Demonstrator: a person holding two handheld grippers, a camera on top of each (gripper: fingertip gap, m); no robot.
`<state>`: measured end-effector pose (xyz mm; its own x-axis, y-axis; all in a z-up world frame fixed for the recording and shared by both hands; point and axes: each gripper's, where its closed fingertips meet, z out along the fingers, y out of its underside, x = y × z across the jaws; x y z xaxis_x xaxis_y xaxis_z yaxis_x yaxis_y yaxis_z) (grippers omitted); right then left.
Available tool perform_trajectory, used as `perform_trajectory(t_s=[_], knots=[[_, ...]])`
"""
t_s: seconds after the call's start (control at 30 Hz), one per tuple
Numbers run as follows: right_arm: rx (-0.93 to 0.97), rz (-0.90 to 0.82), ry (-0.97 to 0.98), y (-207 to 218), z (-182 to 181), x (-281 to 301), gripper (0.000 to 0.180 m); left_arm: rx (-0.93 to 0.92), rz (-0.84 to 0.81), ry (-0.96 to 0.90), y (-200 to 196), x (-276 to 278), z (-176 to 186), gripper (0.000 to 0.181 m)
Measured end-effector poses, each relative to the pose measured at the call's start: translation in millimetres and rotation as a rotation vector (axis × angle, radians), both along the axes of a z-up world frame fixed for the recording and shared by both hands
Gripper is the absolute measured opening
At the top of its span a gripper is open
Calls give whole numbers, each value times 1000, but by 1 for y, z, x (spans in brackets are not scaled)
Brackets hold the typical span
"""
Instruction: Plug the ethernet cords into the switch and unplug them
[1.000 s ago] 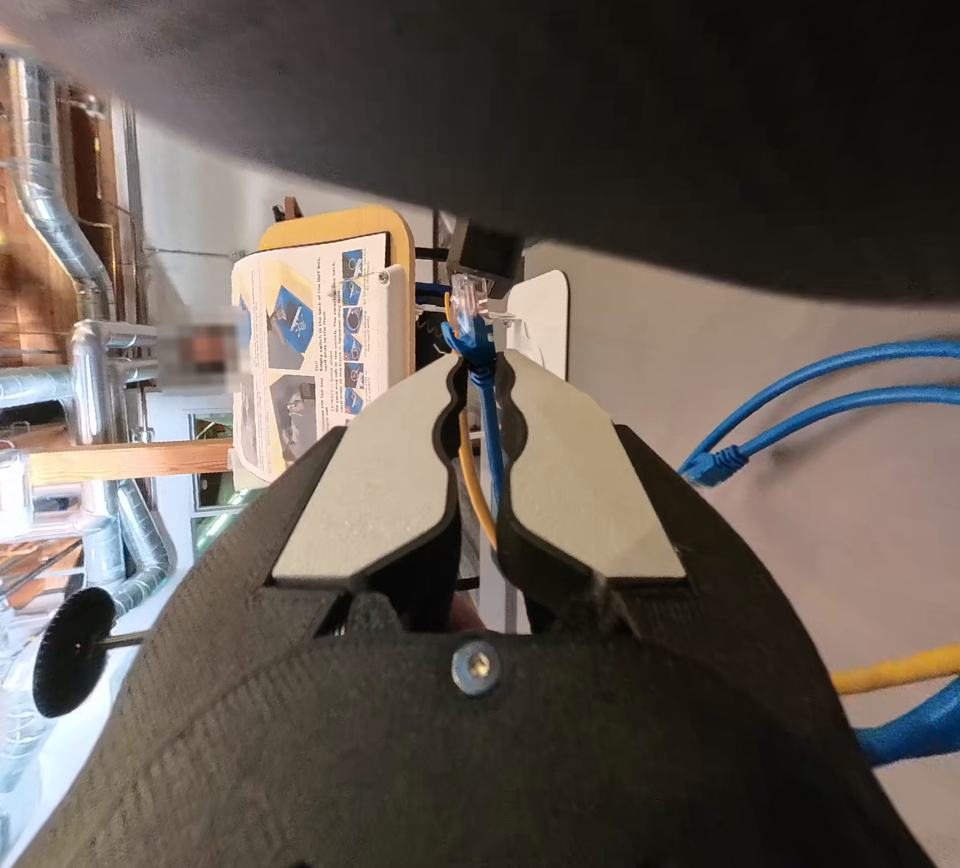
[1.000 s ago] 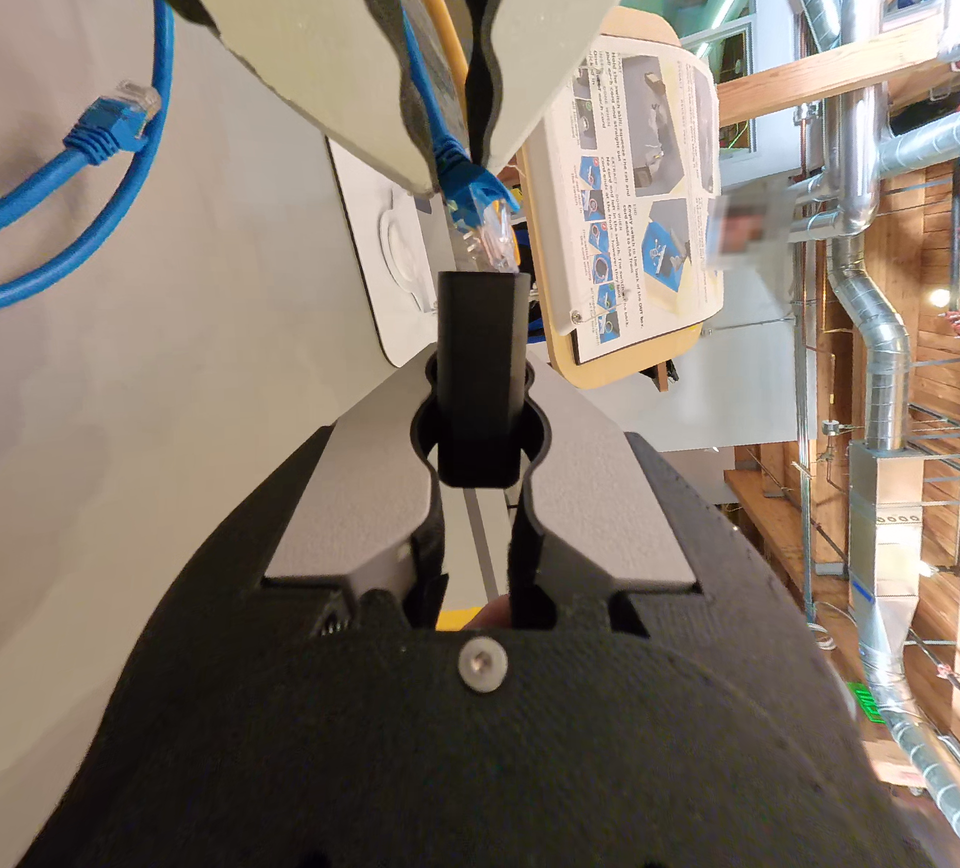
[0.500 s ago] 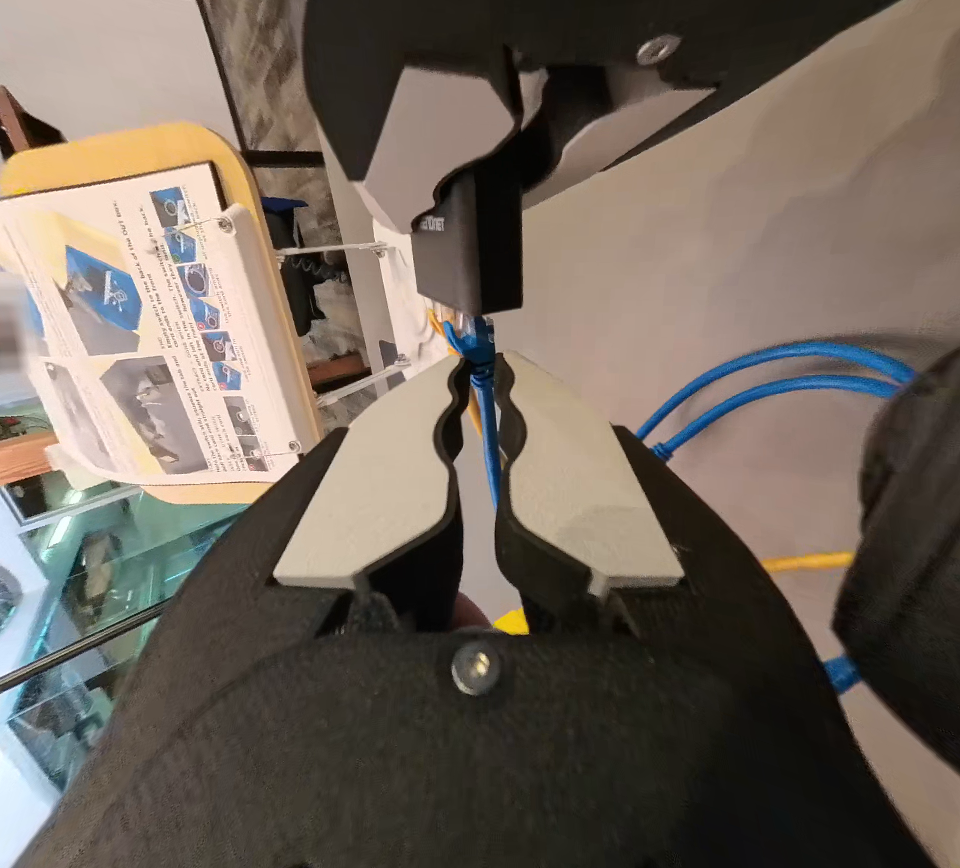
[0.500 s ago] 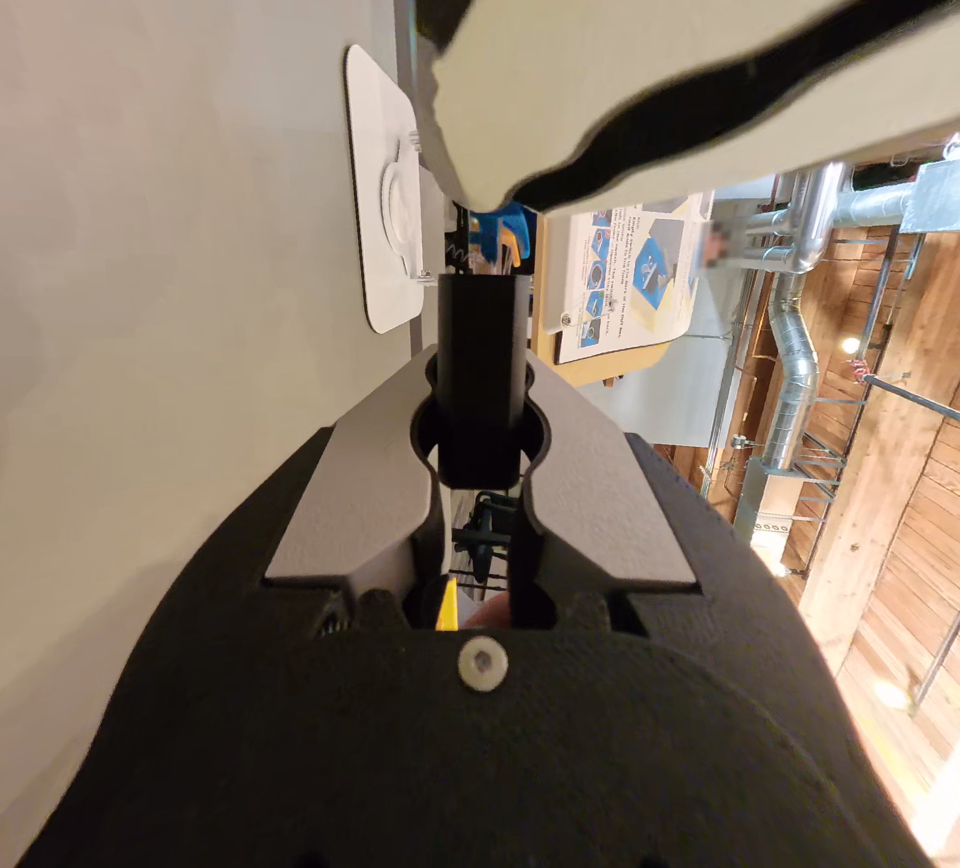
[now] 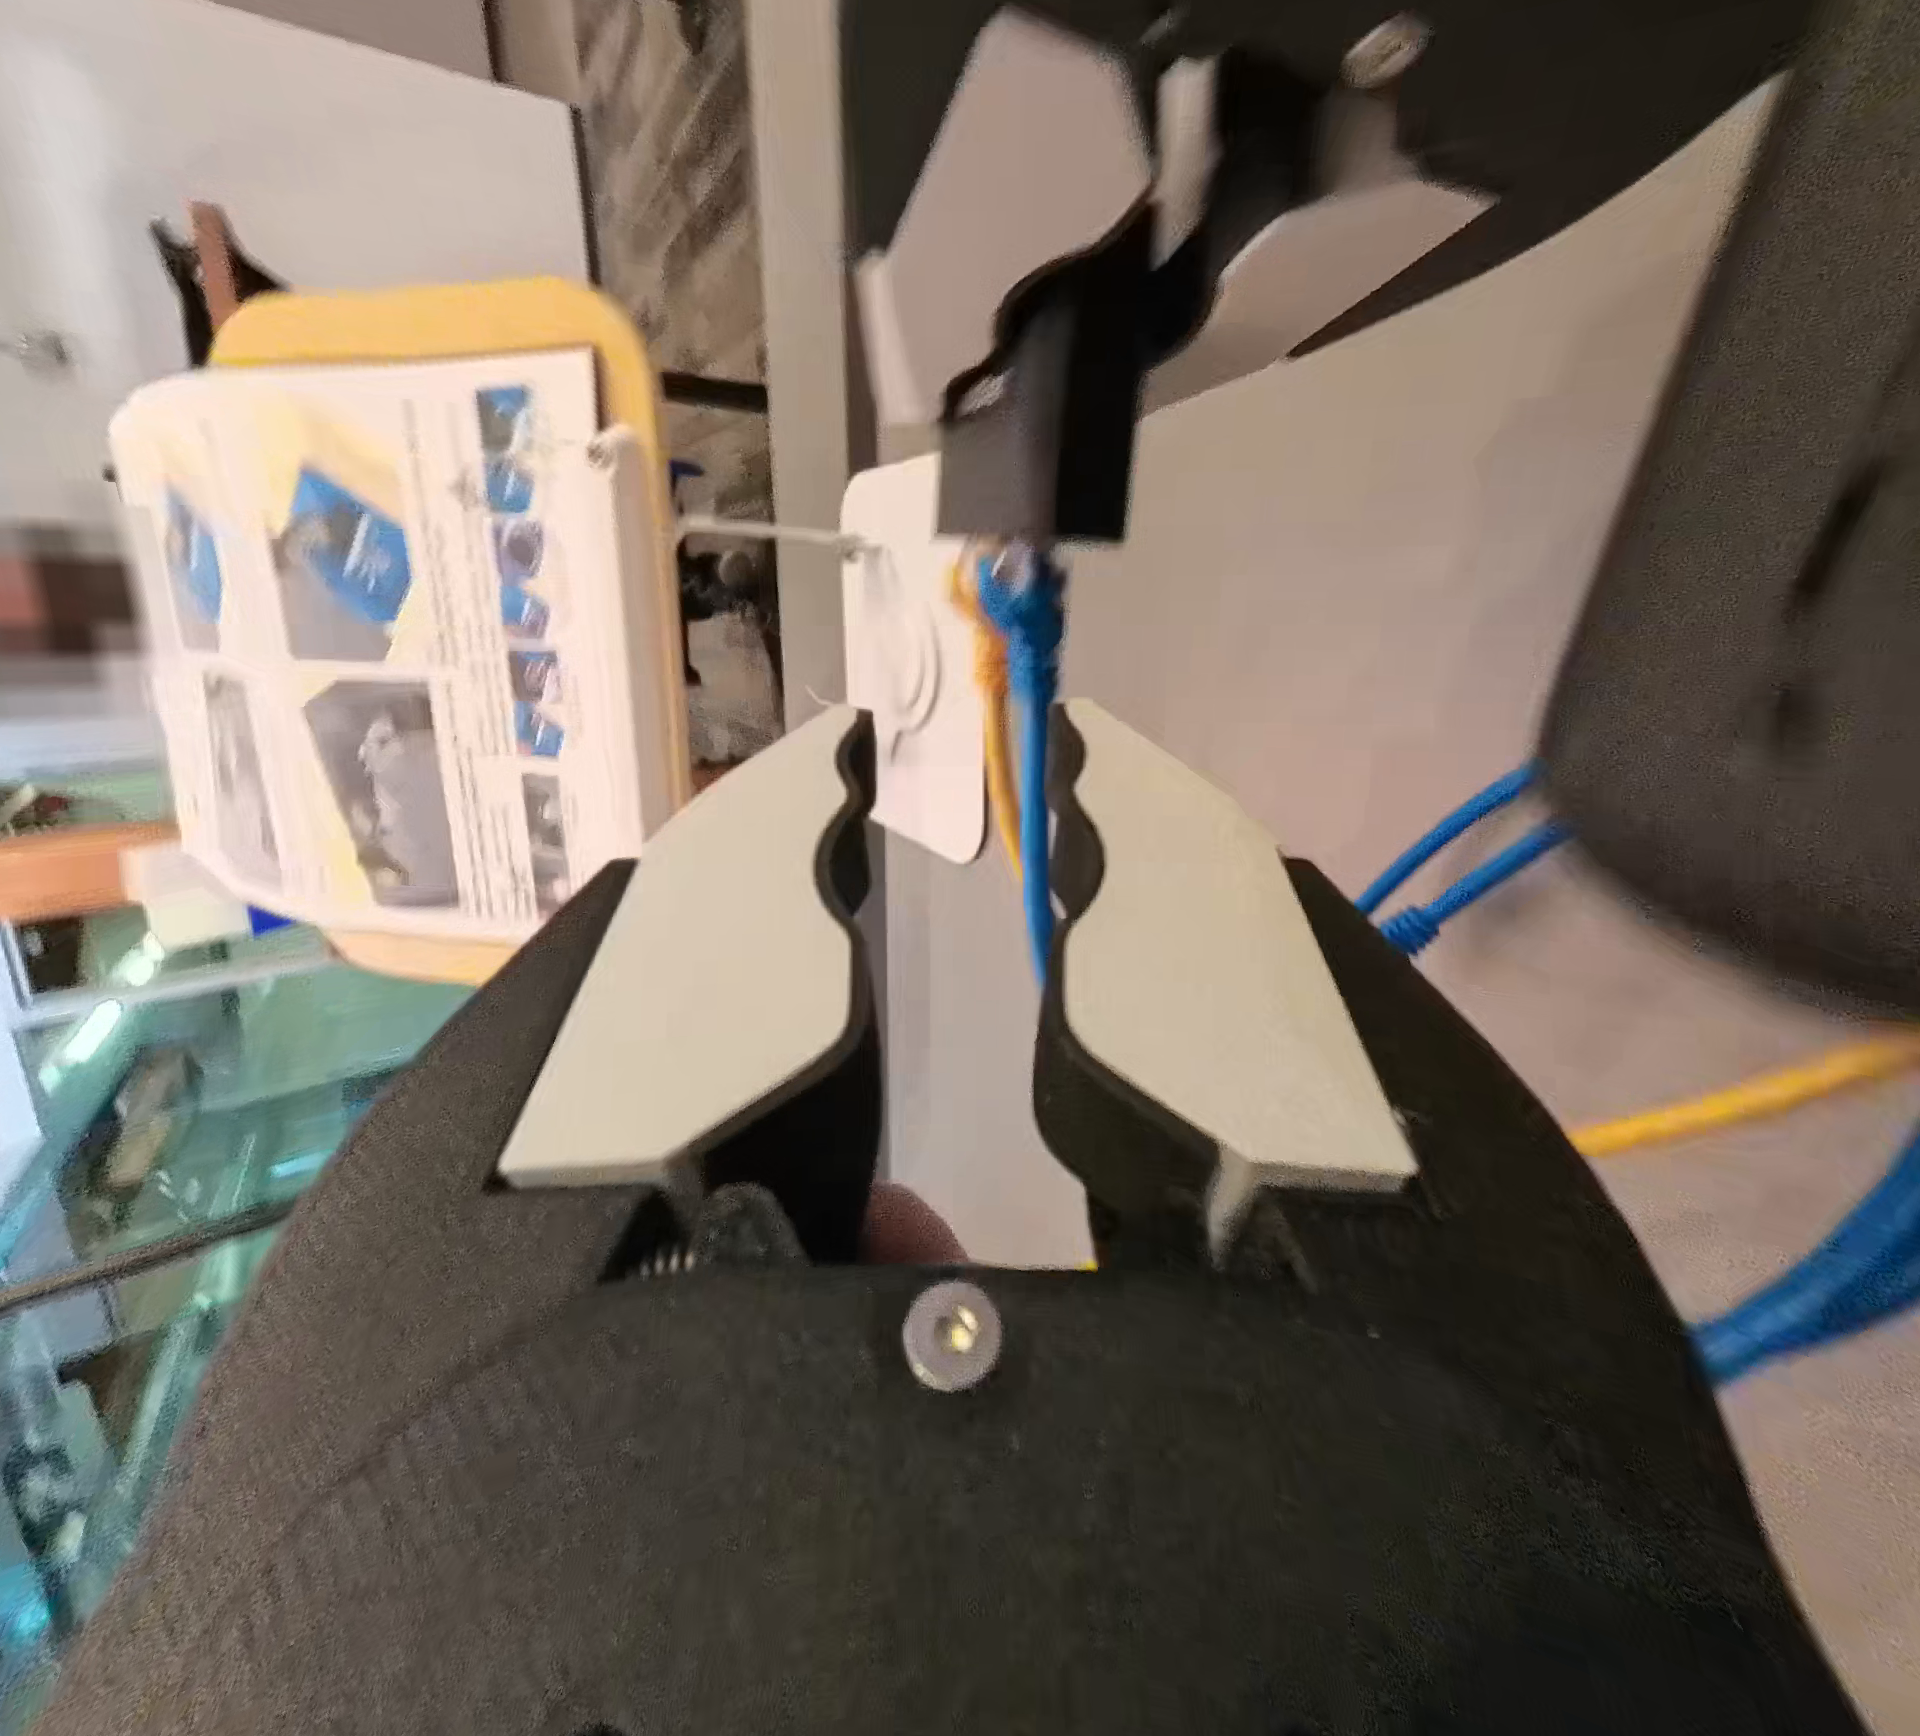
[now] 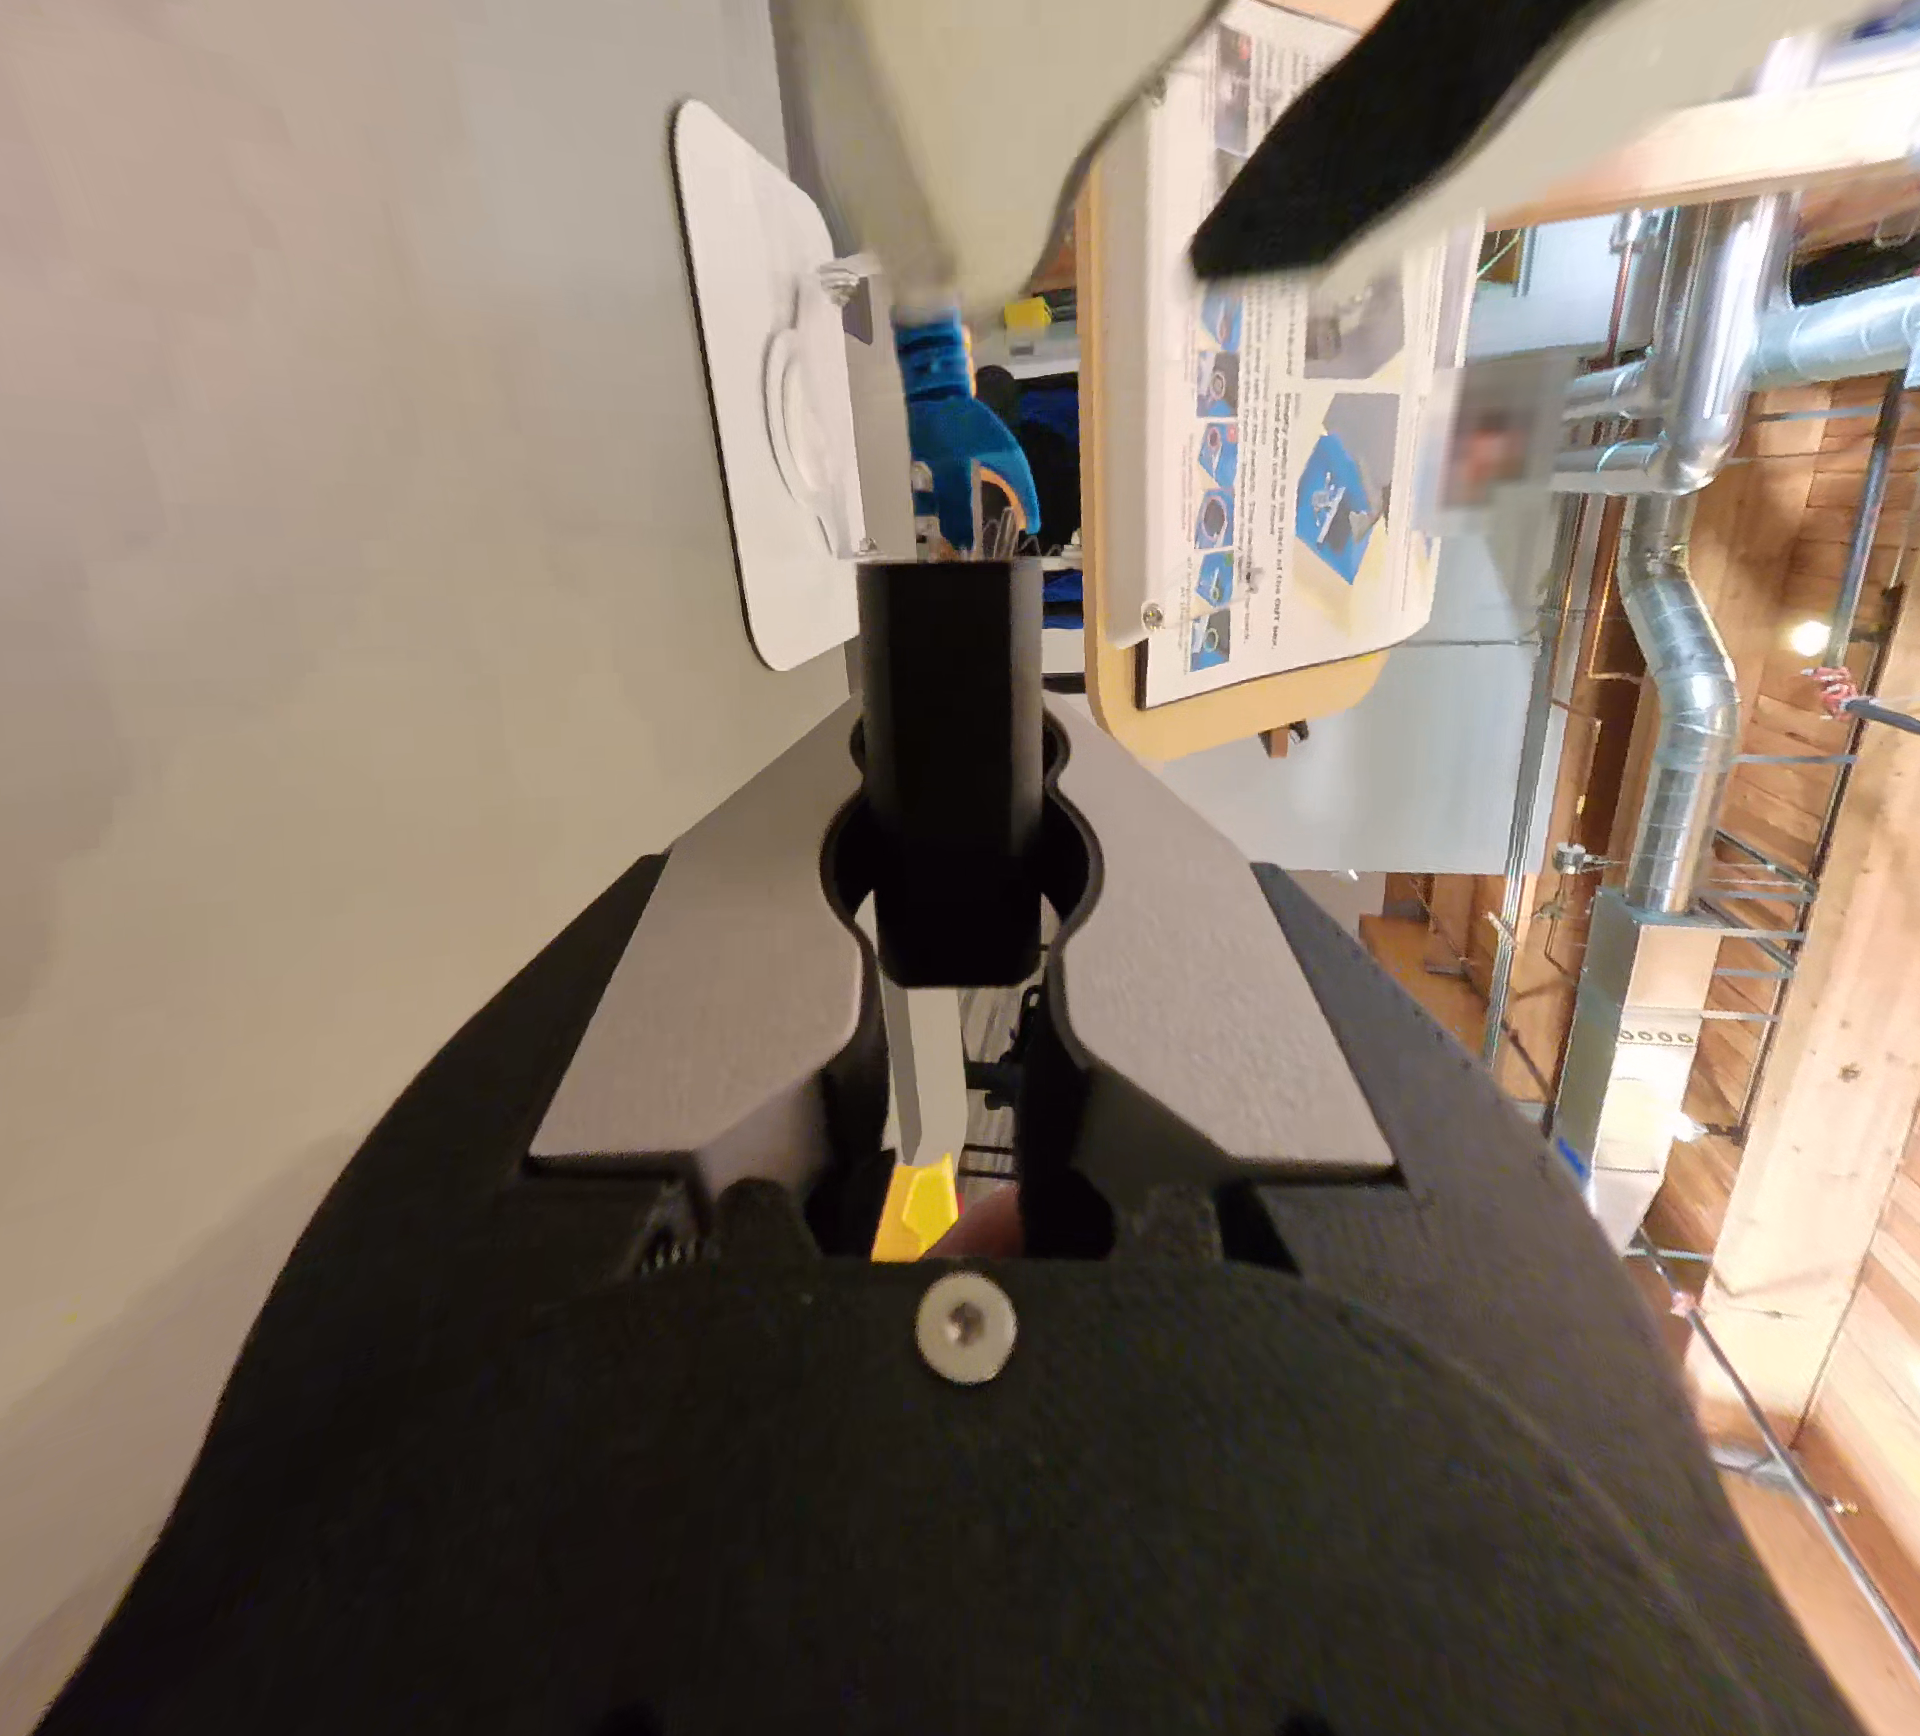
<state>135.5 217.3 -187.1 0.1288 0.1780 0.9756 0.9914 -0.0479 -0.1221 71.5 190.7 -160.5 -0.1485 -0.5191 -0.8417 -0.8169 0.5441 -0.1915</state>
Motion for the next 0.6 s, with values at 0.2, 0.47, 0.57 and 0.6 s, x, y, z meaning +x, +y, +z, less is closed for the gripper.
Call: perform_trajectory(t_s=[0.2,0.47,0.57,0.6], knots=[[-36,-20,11,-8,-2,12,22,-116,70,-243,4,-55,39,33],[-59,17,-29,-20,6,-8,22,-257,66,-206,-15,-67,-5,40],[-58,50,-57,-29,11,-23,22,-255,65,-192,-13,-52,-15,35],[-62,56,-60,-32,13,-26,22,-250,70,-172,-10,-51,-19,31]])
